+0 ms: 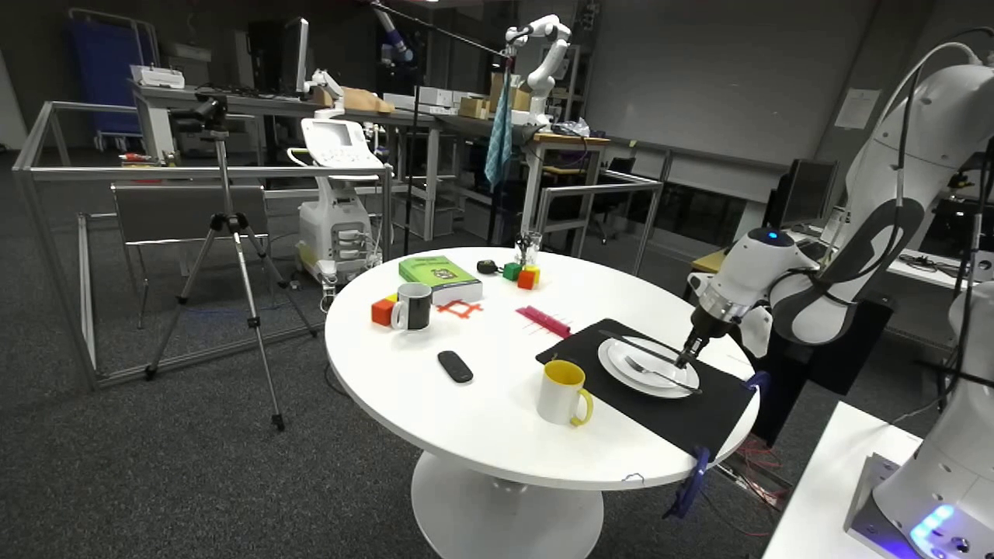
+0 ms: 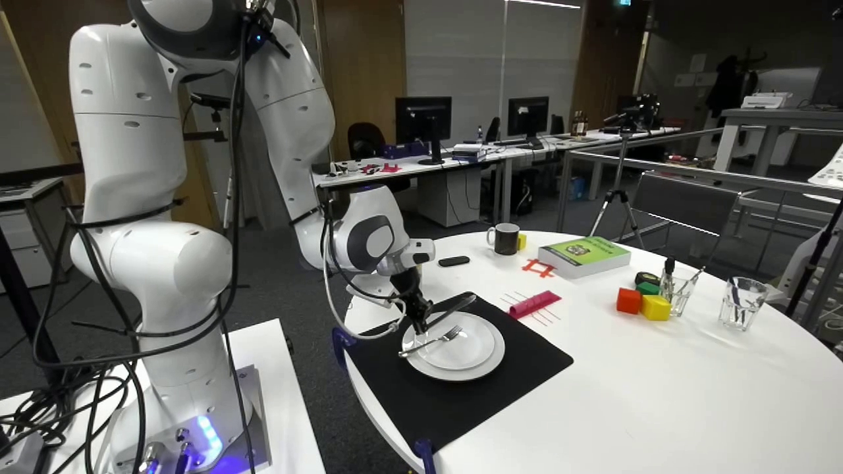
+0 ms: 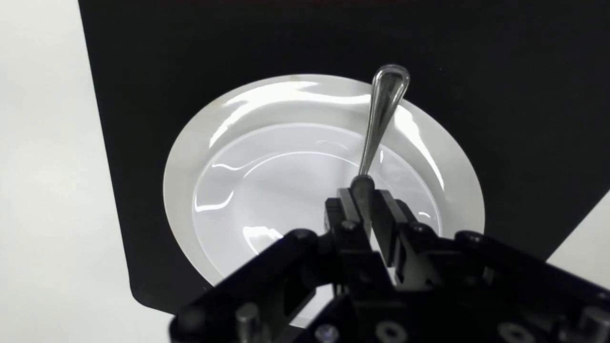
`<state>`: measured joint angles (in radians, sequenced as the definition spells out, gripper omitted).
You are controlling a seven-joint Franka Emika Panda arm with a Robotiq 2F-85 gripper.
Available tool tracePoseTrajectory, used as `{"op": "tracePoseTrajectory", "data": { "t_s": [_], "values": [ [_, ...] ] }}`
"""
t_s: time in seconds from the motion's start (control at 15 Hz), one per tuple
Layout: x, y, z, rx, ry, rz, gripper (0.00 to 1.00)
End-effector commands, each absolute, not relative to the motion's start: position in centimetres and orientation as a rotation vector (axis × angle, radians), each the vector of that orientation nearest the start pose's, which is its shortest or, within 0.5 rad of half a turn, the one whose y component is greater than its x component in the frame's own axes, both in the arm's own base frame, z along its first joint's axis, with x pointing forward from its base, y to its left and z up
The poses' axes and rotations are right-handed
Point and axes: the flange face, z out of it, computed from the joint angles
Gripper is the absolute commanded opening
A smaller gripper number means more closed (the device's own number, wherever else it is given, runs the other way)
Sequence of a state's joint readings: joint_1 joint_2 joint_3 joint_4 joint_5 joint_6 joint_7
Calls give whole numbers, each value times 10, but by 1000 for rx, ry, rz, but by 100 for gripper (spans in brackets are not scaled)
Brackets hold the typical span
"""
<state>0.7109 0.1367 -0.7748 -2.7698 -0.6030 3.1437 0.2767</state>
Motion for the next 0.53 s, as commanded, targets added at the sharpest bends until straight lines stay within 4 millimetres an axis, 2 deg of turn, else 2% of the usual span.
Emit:
{"op": "tracePoseTrajectory", "data": {
  "t_s": [0.0,0.27,0.47],
  "values": [
    [395,13,224,-3179,-510,-466,4],
    [394,16,210,-3174,-485,-436,4],
    [393,10,201,-3176,-480,-410,4]
  ]
}}
